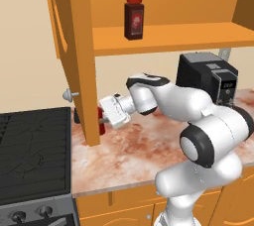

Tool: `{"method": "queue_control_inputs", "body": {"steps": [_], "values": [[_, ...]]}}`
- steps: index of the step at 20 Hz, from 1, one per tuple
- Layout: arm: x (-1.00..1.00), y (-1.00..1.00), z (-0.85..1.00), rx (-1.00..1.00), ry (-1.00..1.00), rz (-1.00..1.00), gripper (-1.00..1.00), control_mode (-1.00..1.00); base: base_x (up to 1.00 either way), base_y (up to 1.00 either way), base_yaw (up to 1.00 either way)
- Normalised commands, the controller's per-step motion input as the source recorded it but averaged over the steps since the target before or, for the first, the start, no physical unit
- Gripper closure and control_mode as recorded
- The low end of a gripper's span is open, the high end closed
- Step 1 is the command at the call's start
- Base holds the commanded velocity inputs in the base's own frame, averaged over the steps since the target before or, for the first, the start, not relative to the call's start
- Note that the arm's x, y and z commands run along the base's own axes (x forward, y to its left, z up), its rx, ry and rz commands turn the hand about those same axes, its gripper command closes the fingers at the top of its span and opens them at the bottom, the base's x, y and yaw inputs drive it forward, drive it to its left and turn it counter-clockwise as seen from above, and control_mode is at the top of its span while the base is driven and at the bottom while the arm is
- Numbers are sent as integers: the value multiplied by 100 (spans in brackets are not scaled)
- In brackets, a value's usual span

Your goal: Collect the paprika, ketchup, and shaker from the cabinet and place them next to the stove.

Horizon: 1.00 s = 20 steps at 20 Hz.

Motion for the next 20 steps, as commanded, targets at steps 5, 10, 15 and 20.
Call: {"method": "queue_control_inputs", "body": {"steps": [5,10,15,20], "values": [[48,20,-34,0,-5,0,100,-100,0,0,0],[51,17,-44,0,-10,0,100,-100,0,0,0],[49,14,-38,0,-9,0,100,-100,0,0,0],[43,23,-27,4,0,0,100,-100,0,0,0]]}}
